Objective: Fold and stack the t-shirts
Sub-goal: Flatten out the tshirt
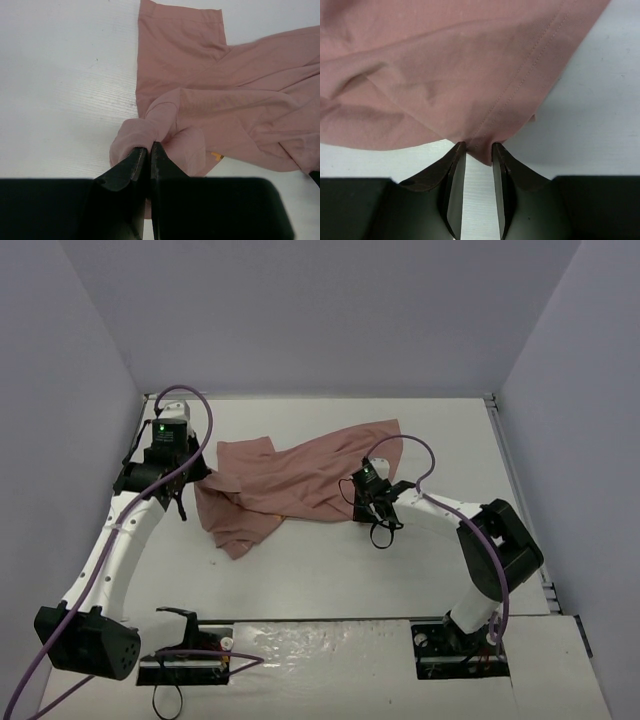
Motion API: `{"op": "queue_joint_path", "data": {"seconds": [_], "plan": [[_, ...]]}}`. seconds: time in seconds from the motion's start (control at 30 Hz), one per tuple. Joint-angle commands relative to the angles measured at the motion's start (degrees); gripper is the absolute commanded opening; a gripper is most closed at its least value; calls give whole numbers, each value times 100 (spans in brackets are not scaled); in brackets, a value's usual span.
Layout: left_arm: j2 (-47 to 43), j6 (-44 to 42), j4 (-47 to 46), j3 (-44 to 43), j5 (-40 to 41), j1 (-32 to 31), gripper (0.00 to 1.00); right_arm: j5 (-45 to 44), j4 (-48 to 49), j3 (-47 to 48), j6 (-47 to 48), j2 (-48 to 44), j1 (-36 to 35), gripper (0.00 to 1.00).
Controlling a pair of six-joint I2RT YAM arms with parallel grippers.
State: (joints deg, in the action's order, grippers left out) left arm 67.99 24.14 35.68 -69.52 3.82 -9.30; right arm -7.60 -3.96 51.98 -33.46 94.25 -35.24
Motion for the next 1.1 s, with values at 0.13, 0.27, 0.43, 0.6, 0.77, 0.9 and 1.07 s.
{"op": "queue_joint_path", "data": {"seconds": [0.13, 0.27, 0.43, 0.6, 0.77, 0.9, 1.07], "plan": [[-165, -91, -209, -121, 3, 7, 0, -482, 71, -13, -79, 212, 0, 0], [-208, -209, -114, -265, 68, 7, 0, -780, -272, 634, 439, -169, 37, 0], [-253, -331, -93, -272, 68, 13, 0, -526, -882, 2558, 1172, 306, 754, 2], [-248, -235, -120, -27, -119, 16, 0, -150, -1375, 4018, 1354, 1576, 1374, 39], [-168, -175, -152, 117, -221, 7, 0, 142, -1596, 4352, 1480, 1798, 1465, 63], [-123, -164, -158, 100, -241, 11, 0, 301, -1582, 3737, 1418, 1179, 1459, 64], [-117, -179, -158, 160, -215, 7, 0, 887, -1432, 3021, 1280, 893, 1333, 64]]}}
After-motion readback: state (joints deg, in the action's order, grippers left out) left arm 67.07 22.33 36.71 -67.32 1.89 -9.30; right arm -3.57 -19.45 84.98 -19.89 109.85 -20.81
